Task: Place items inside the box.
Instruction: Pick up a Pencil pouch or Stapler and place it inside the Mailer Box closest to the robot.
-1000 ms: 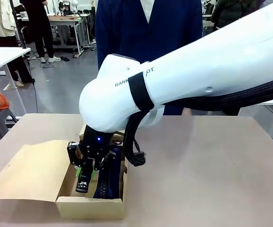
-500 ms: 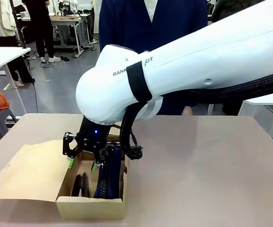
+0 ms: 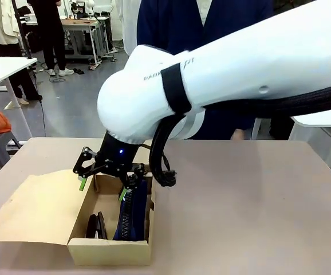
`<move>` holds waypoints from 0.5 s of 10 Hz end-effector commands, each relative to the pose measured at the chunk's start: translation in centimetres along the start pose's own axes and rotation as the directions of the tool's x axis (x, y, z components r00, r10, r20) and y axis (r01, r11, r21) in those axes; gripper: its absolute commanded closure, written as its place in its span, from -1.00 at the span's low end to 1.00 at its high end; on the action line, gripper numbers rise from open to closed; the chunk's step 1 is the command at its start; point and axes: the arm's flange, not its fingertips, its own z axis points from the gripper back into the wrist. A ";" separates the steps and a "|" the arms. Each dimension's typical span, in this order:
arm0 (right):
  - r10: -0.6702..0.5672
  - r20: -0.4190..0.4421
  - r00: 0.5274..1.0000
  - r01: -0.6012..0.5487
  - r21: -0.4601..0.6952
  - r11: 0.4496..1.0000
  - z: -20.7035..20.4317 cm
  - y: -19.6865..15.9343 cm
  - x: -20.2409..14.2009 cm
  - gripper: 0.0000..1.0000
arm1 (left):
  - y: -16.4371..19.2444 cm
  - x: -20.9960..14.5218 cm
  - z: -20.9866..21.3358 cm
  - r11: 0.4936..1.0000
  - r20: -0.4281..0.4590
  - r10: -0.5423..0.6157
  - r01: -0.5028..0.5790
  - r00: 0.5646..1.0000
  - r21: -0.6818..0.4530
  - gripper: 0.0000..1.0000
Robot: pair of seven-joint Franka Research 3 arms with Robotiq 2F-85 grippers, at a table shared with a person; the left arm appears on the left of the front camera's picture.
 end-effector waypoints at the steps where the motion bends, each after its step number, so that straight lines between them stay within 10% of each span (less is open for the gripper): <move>1: 0.173 -0.142 0.975 -0.136 0.241 0.961 6.5 -7.0 -1.9 -1.00 | -0.1 -0.1 -0.1 1.000 0.012 -0.017 0.017 1.000 -0.023 -1.00; 5: 0.126 0.030 0.992 -0.111 0.694 0.712 19.8 -27.4 -7.7 -1.00 | -0.1 -0.1 -0.1 1.000 0.012 -0.017 0.017 1.000 -0.023 -1.00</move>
